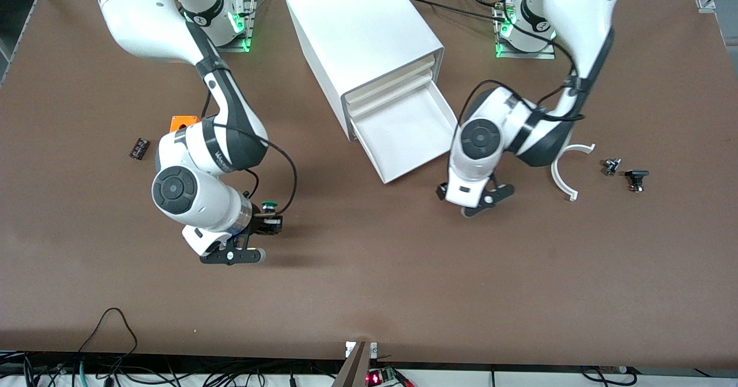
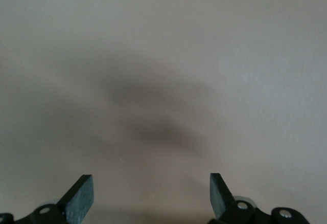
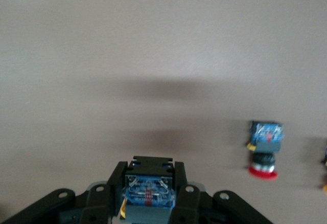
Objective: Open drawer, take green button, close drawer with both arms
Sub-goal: 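Carry the green button out while the left gripper pushes the drawer, then set the green button beside the red button while the left gripper closes drawer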
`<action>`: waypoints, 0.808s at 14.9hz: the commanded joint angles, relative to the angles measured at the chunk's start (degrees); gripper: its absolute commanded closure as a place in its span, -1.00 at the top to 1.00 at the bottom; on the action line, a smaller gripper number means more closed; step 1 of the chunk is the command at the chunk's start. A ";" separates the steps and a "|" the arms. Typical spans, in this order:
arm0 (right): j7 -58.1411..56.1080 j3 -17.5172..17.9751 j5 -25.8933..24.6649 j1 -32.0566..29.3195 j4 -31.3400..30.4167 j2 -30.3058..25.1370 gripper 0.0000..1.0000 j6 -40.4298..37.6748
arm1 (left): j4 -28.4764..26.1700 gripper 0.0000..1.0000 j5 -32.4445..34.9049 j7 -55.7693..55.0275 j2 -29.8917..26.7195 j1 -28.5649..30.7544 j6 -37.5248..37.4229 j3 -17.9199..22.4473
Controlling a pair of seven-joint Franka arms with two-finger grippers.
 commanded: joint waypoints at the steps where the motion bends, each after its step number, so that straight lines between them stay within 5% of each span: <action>1: -1.26 0.59 -2.98 -0.18 -6.24 -0.78 -1.00 7.48 | 0.32 1.00 1.76 -1.24 2.32 -1.65 2.02 0.36; 6: -2.57 0.50 -3.07 -0.44 -11.43 1.51 -1.00 16.37 | -1.35 1.00 1.50 -1.24 2.68 -1.74 2.47 -2.71; 12: -3.37 0.59 -2.89 -0.88 -13.82 3.18 -1.00 20.95 | -6.53 0.99 0.63 -1.24 2.24 6.86 2.56 -15.17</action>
